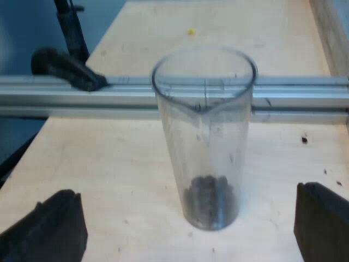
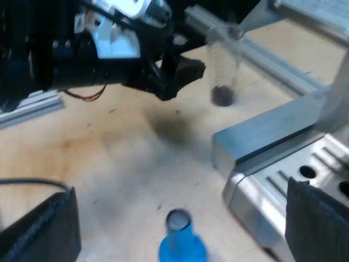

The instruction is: Pour the beans into the coffee machine

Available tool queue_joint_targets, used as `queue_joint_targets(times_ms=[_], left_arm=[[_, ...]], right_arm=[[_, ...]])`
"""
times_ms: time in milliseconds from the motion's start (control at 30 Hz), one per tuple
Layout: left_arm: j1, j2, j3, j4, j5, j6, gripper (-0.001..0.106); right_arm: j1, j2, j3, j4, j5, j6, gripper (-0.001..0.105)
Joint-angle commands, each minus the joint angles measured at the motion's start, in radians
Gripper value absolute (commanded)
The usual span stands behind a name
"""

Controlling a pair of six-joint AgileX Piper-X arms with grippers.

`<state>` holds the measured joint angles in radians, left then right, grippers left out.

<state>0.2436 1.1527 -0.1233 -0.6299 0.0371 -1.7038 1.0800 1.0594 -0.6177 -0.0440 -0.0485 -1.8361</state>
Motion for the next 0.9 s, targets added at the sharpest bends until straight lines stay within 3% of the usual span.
queue_joint_targets(times_ms=[33, 333, 467, 900], left_arm=[[-0.002, 0.097, -0.039, -0.105, 0.002, -0.003, 0.079], [-0.002, 0.299, -0.146, -0.236, 0.002, -0.003, 0.079], [-0.002, 0.349, -0.200, -0.240, 0.002, -0.003, 0.079], [-0.002, 0.376, -0.235, -0.236, 0.002, -0.003, 0.079]], right_arm=[[0.000, -0.006, -0.004, -0.035, 0.039, 0.000, 0.078], [0.000, -0.006, -0.004, -0.035, 0.048, 0.000, 0.078], [0.000, -0.006, -0.004, -0.035, 0.048, 0.000, 0.078], [0.000, -0.006, -0.004, -0.035, 0.048, 0.000, 0.078]])
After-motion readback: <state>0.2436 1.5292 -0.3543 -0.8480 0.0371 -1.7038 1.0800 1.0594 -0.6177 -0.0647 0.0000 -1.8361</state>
